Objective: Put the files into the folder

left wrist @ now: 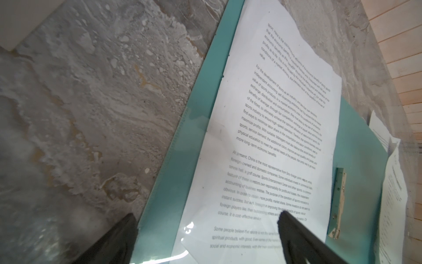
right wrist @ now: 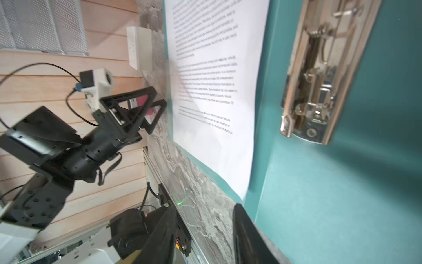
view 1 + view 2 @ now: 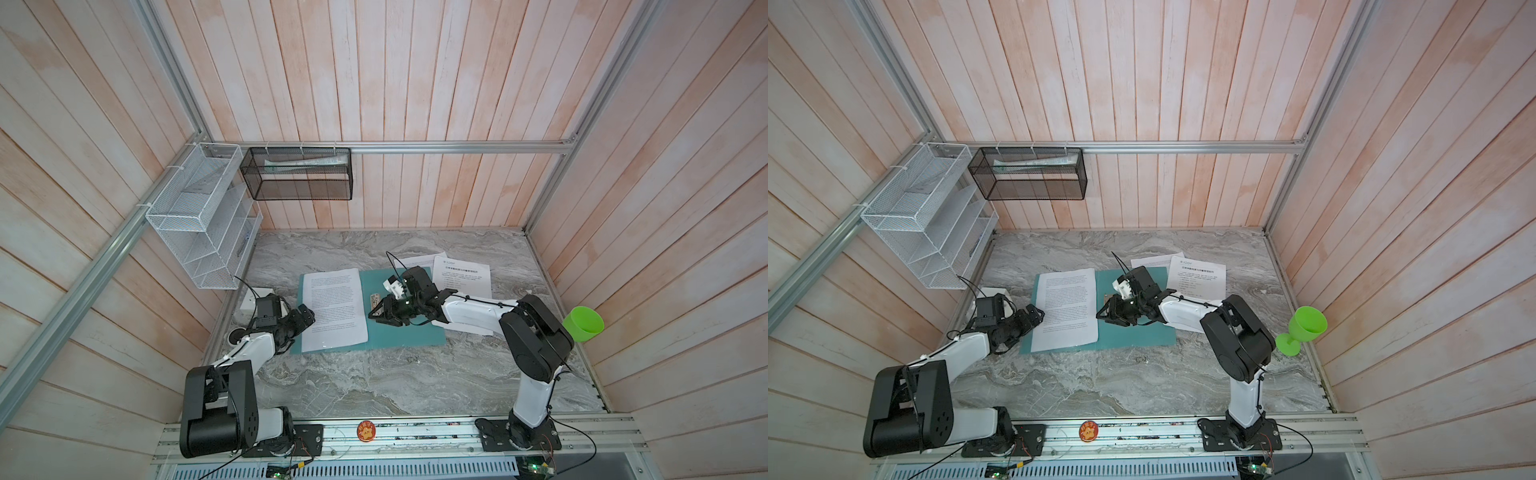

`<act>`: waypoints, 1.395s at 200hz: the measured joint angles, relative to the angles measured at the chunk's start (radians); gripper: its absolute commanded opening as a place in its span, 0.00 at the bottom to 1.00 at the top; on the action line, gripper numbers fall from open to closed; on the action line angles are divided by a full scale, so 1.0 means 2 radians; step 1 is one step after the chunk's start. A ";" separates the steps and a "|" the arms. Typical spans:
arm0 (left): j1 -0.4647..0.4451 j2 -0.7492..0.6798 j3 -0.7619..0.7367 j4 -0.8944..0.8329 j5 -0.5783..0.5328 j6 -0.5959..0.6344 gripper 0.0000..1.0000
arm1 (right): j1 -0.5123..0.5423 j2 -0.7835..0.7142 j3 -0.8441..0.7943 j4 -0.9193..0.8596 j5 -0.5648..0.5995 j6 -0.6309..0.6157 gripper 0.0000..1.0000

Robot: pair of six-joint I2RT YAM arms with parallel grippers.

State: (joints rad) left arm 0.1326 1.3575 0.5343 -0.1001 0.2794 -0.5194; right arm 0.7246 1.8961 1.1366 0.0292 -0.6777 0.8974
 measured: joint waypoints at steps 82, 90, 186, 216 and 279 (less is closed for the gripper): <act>0.000 0.000 0.000 0.000 0.000 0.000 0.97 | 0.013 0.066 -0.007 0.003 -0.020 -0.021 0.29; 0.000 0.000 0.000 0.000 0.000 0.000 0.98 | 0.015 0.070 -0.005 0.005 -0.024 -0.021 0.29; -0.003 0.001 0.000 0.001 0.000 0.000 0.98 | 0.029 0.107 0.015 0.034 -0.064 -0.014 0.00; -0.004 0.001 0.000 0.002 0.000 0.000 0.97 | 0.037 0.109 0.015 0.036 -0.068 -0.011 0.00; -0.005 0.001 0.000 0.002 0.000 0.000 0.98 | 0.050 0.125 0.037 0.038 -0.079 -0.004 0.00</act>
State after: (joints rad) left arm 0.1230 1.3594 0.5343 -0.0963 0.2787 -0.5194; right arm 0.8238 2.1456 1.2098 0.1047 -0.8364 0.8890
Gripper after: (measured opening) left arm 0.976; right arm 0.047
